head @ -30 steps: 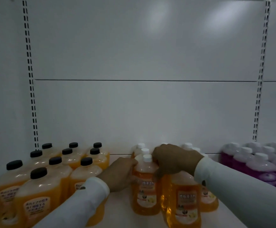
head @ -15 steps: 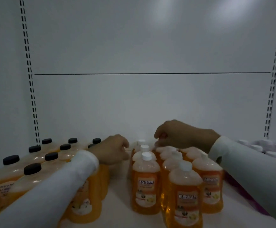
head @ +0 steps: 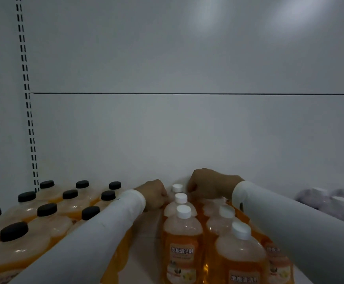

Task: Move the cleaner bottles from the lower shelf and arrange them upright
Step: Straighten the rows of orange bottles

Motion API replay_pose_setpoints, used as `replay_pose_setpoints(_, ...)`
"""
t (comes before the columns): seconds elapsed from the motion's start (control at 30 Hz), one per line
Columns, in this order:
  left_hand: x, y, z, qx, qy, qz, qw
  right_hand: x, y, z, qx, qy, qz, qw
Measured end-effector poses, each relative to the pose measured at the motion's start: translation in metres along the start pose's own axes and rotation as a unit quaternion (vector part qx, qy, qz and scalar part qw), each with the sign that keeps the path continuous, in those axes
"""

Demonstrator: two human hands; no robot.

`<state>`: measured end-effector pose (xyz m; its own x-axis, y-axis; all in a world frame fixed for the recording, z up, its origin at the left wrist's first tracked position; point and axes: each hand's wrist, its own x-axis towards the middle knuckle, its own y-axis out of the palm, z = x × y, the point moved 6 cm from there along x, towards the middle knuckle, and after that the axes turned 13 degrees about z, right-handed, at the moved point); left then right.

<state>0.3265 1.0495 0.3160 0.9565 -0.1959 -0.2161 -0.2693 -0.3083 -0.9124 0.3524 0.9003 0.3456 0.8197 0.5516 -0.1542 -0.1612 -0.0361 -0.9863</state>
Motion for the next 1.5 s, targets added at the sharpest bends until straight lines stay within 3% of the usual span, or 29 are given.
replay_pose_setpoints(0.57,-0.006,0.006,-0.001,-0.017,0.028,-0.040,0.999,0.002,0.004,-0.001,-0.029,-0.021,0.005,0.999)
replay_pose_setpoints(0.7,-0.037,-0.013,-0.004,-0.022,0.053,-0.127,0.990,-0.015,-0.012,0.010,-0.045,-0.022,-0.039,0.998)
replay_pose_setpoints(0.83,-0.091,-0.032,-0.017,0.009,0.114,-0.158,0.981,-0.048,-0.031,0.040,-0.024,-0.039,-0.110,0.993)
replay_pose_setpoints(0.97,-0.147,-0.056,0.000,0.032,0.137,-0.143,0.980,-0.076,-0.039,0.098,-0.006,-0.069,-0.145,0.987)
replay_pose_setpoints(1.17,-0.190,-0.071,0.075,0.076,0.118,-0.082,0.987,-0.075,-0.002,0.182,0.033,-0.048,-0.064,0.996)
replay_pose_setpoints(1.3,-0.193,-0.056,0.101,0.114,0.107,-0.048,0.987,-0.060,0.030,0.207,0.045,0.012,-0.030,0.998)
replay_pose_setpoints(1.5,-0.185,-0.037,0.103,0.235,0.085,-0.045,0.967,-0.046,0.056,0.212,0.064,0.069,-0.053,0.994)
